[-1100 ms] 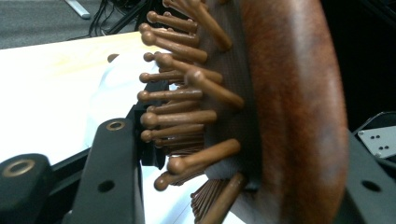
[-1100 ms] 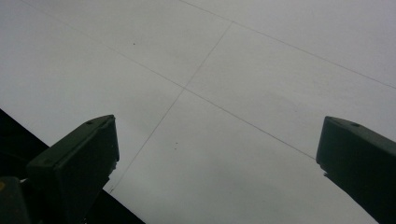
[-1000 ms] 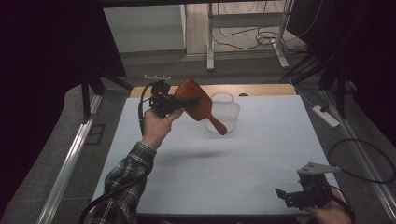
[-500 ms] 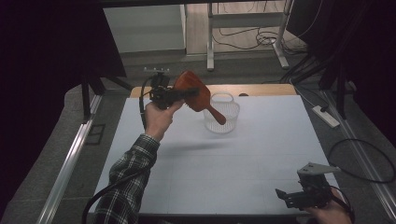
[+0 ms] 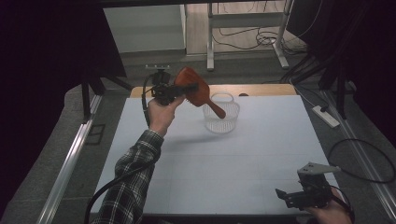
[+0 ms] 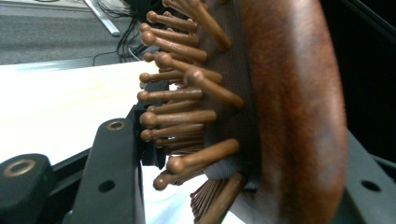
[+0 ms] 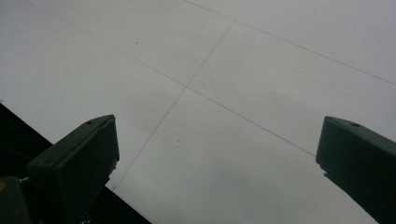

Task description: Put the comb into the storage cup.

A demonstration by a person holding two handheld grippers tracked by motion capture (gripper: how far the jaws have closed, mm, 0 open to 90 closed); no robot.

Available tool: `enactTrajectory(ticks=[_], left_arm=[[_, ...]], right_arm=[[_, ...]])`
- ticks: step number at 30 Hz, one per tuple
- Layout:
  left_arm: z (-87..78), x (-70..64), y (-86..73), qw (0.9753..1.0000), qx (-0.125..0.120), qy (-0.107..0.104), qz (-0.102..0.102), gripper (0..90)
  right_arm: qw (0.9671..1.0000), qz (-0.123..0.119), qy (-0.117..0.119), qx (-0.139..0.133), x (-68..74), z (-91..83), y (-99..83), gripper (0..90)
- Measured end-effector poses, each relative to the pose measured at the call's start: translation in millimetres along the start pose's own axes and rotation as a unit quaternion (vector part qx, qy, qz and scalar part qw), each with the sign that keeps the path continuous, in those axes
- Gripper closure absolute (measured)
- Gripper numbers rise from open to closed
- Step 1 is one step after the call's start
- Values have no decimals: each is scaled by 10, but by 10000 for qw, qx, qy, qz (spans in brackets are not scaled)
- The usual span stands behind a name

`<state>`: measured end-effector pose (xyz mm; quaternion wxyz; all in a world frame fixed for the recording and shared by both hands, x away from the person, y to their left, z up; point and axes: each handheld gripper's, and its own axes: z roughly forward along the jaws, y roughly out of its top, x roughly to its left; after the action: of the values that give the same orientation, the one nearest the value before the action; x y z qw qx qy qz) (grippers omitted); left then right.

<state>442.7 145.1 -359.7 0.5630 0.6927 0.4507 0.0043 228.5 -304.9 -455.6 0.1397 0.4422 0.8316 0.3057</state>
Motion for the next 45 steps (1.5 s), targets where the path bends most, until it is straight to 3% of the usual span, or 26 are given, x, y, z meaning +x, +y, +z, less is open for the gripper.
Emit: enactTrajectory(ticks=[24, 31, 45], left_arm=[[319, 41, 27, 9998, 39, 212, -5, 504], [419, 34, -5, 9995, 115, 297, 55, 503], [591, 106, -158, 9993, 144, 324, -108, 503]], right_arm=[[10000, 22, 22, 28, -7, 3, -2, 1], [10000, 12, 25, 41, -6, 6, -1, 3], [10000, -7, 21, 59, -4, 12, -1, 7]])
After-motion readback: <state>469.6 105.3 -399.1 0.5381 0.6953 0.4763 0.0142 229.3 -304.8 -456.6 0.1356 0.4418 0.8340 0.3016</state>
